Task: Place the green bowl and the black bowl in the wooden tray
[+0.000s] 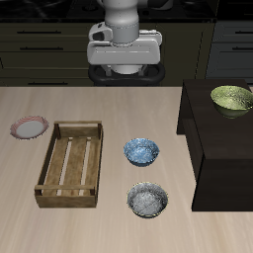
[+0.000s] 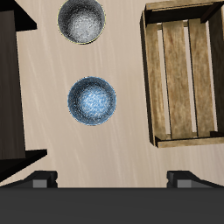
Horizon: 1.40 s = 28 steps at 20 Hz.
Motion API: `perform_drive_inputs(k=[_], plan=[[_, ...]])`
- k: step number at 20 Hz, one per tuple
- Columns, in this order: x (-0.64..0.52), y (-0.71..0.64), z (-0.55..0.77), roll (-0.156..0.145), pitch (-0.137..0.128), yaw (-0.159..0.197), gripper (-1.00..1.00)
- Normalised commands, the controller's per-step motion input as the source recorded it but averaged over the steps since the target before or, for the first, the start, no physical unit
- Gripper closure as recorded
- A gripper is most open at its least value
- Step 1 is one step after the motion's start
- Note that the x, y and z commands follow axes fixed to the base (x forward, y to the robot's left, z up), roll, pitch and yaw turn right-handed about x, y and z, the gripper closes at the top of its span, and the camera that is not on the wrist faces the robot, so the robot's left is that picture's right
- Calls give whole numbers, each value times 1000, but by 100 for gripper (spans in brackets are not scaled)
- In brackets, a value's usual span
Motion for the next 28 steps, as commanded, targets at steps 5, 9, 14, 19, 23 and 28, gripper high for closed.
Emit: perform_drive_inputs(k=[5,9,14,19,23,28], plan=[[450,-156,-20,-5,-18,45,-100],[299,-218,-11,-3,37,-13,-100],[363,-225,71,0,-16,16,-100],[429,-128,39,14,16,27,-100],[341,-46,13,4,13,9,-100],[331,20,-38,35,25,41,-100]])
